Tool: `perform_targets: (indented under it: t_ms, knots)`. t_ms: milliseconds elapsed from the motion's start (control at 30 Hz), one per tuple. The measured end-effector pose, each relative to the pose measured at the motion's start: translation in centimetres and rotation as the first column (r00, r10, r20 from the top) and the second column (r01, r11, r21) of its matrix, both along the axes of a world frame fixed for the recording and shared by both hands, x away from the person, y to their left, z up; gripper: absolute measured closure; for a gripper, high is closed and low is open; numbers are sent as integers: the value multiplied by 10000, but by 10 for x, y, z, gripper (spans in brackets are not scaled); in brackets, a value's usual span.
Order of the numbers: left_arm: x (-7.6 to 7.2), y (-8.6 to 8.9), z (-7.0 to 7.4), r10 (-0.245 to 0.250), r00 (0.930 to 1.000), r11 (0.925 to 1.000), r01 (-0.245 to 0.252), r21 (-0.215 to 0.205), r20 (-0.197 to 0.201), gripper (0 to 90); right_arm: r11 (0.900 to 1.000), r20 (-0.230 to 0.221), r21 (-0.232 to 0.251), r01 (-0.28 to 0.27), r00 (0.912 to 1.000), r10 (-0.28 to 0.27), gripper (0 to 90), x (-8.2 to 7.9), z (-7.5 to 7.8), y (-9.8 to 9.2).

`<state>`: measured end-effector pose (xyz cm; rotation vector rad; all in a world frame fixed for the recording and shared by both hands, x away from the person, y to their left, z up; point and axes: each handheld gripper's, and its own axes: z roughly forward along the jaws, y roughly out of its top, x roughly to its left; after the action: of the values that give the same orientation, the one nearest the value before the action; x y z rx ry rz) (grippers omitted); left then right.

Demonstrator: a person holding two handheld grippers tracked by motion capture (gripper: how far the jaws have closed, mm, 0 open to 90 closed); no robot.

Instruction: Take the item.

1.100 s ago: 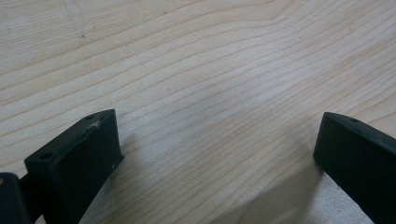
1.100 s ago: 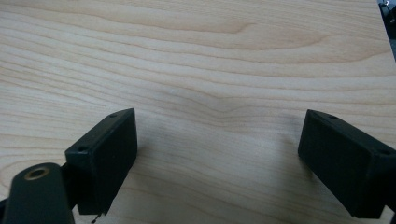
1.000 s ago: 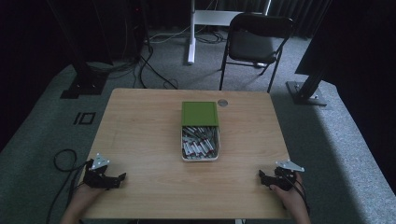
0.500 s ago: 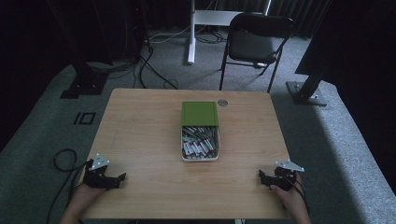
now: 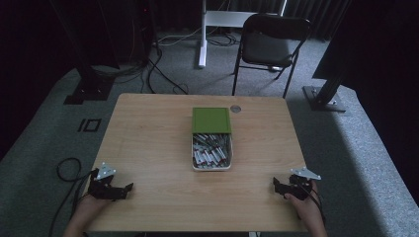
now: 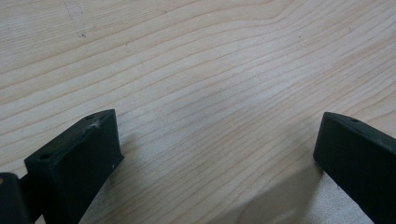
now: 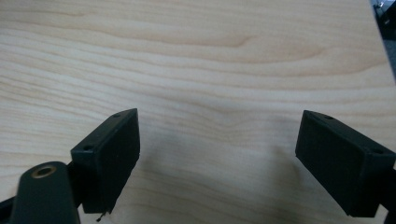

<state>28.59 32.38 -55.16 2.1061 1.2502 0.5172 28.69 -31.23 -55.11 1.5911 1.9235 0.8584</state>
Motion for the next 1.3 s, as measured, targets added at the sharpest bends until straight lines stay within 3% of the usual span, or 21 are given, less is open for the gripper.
perform_targets:
  t_ms: [633,1033,1300]
  knots:
    - [0,0,0,-3,10000,10000,3,6,1,14,9986,1024,125,-510,9935,495,153,13,43,21]
    - [0,0,0,-2,10000,10000,2,11,-10,14,9941,1569,314,-1034,9828,973,165,20,68,40]
    - [0,0,0,13,10000,10000,-13,-9,-1,14,9863,1892,413,-1598,9705,1493,166,25,82,59]
